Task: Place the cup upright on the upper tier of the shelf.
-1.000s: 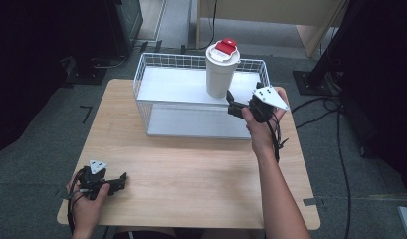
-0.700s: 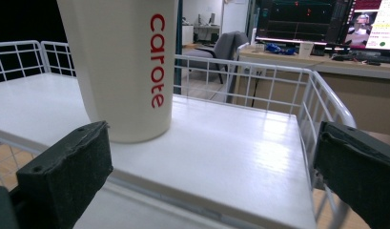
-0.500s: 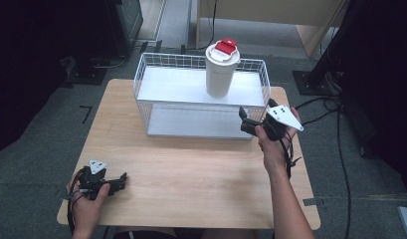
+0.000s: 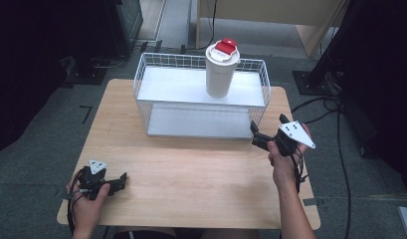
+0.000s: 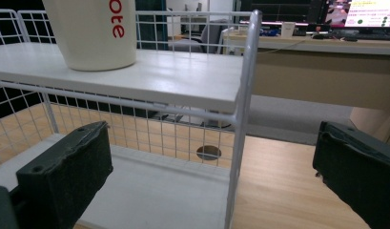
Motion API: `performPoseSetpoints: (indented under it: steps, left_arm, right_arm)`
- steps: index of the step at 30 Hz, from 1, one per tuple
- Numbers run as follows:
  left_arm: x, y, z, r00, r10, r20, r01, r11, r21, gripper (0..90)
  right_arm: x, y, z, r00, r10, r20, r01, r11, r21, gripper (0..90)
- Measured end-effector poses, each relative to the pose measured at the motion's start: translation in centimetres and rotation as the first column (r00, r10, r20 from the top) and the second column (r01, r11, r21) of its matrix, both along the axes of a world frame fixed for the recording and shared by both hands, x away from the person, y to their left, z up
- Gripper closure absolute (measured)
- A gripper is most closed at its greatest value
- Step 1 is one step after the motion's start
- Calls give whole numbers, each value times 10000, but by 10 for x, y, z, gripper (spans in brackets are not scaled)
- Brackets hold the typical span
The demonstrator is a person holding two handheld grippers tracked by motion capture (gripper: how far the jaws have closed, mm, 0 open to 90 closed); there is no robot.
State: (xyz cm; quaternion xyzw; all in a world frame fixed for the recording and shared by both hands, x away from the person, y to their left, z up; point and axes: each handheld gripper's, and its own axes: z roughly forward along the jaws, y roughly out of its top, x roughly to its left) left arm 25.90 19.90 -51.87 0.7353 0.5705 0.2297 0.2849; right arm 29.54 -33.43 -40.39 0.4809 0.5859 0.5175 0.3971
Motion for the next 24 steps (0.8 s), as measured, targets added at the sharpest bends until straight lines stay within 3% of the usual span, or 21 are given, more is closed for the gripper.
performPoseSetpoints:
  steps: [14,24]
  left_arm:
    - [0,0,0,10000,3,0,-3,10000,-6,0]
    - [0,0,0,10000,-2,-10,2,10000,-9,0]
  right_arm:
    - [-24,-18,-23,9987,-392,-328,384,9990,-241,0]
    - [-39,-35,-40,9953,-735,-623,728,9972,-143,0]
